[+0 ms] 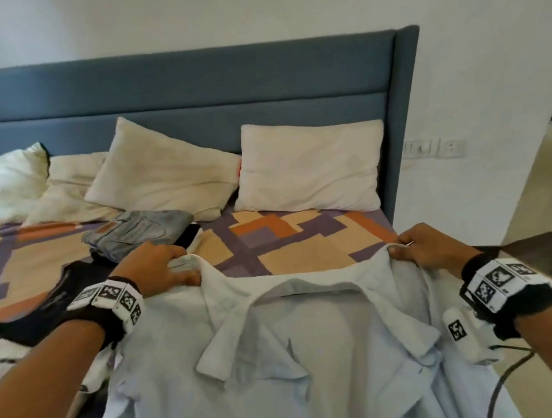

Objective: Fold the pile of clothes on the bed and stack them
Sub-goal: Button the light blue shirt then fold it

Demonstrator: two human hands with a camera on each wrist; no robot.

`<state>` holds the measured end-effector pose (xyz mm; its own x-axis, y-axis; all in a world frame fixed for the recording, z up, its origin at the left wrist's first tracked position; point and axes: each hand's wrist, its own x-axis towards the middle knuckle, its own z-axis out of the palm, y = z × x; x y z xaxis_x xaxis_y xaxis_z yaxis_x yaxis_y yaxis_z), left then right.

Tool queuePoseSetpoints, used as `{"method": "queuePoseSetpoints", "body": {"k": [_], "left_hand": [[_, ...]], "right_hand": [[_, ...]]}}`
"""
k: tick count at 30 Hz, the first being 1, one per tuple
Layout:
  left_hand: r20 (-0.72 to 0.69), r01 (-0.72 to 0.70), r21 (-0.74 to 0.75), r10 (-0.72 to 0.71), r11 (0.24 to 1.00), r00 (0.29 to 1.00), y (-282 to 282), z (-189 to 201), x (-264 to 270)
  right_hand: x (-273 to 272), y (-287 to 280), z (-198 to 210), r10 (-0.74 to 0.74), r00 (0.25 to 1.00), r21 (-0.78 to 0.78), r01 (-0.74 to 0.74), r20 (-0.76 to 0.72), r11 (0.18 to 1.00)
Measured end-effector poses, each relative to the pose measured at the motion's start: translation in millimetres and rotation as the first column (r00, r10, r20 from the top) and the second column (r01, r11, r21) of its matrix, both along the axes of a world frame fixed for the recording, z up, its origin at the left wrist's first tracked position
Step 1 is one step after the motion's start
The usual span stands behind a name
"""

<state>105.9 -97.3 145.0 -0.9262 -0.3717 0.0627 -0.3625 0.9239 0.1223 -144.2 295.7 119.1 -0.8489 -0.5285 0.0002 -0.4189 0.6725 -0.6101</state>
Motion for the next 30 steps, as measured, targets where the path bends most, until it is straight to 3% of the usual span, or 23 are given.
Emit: {"method": "queuePoseSetpoints", "body": {"k": [2, 4, 6, 8, 10, 12, 13, 16, 19, 20, 24, 26, 27, 29, 30], "left_hand": [[0.017, -0.023, -0.097, 0.025, 0.995, 1.0, -29, -25, -41], [-0.002, -0.091, -0.179, 0.092, 0.98, 0.996, -45, -51, -76], [0.013, -0.149, -0.34, 0.163, 0.928, 0.986, -44, -79, -104], [-0.008, -0.189, -0.415, 0.204, 0.89, 0.979, -24, -103, -121], [-0.001, -0.156, -0.29, 0.163, 0.944, 0.987, -6, -126, -136], [0.068, -0.123, 0.002, 0.123, 0.992, 0.99, 12, -149, -143], [0.114, -0.114, 0.102, 0.102, 0.988, 0.988, 22, -156, -143], [0.246, -0.126, 0.066, 0.106, 0.99, 0.963, 41, -174, -139], [0.247, -0.198, 0.022, 0.187, 0.98, 0.951, 45, -178, -131], [0.232, -0.218, 0.021, 0.207, 0.976, 0.95, 46, -174, -129], [0.2, -0.27, 0.104, 0.245, 0.957, 0.949, 43, -153, -124], [0.106, -0.292, 0.336, 0.272, 0.895, 0.956, 42, -137, -125], [0.043, -0.289, 0.491, 0.308, 0.822, 0.95, 41, -130, -127], [-0.077, -0.223, 0.766, 0.43, 0.603, 0.899, 39, -116, -135], [-0.128, -0.155, 0.859, 0.498, 0.488, 0.858, 38, -111, -141]], "right_hand": [[-38, -29, -16, -0.017, 1.0, 0.001, 0.017, 0.016, 1.0], [-64, -57, -37, -0.128, 0.992, -0.011, 0.128, -0.014, 0.992], [-74, -80, -60, -0.257, 0.958, 0.006, 0.259, -0.126, 0.966], [-76, -96, -90, -0.319, 0.929, -0.07, 0.311, -0.187, 0.948], [-70, -104, -118, -0.237, 0.968, -0.148, 0.223, -0.078, 0.963], [-55, -105, -141, -0.116, 0.99, -0.107, 0.124, 0.083, 0.986], [-44, -104, -147, -0.07, 0.993, -0.048, 0.075, 0.091, 0.996], [-16, -99, -149, 0.065, 0.99, 0.199, -0.038, -0.127, 0.979], [-3, -95, -145, 0.099, 0.985, 0.135, -0.08, -0.141, 0.988], [4, -96, -145, 0.146, 0.975, 0.195, -0.113, -0.165, 0.974], [32, -106, -140, 0.283, 0.908, 0.611, -0.039, -0.308, 0.791], [34, -113, -126, 0.259, 0.912, 0.617, -0.009, -0.317, 0.787], [29, -117, -118, 0.187, 0.935, 0.544, 0.008, -0.302, 0.839], [15, -130, -101, -0.059, 0.99, 0.151, 0.078, -0.126, 0.986], [6, -140, -95, -0.157, 0.986, -0.135, 0.162, 0.053, 0.977]]}}
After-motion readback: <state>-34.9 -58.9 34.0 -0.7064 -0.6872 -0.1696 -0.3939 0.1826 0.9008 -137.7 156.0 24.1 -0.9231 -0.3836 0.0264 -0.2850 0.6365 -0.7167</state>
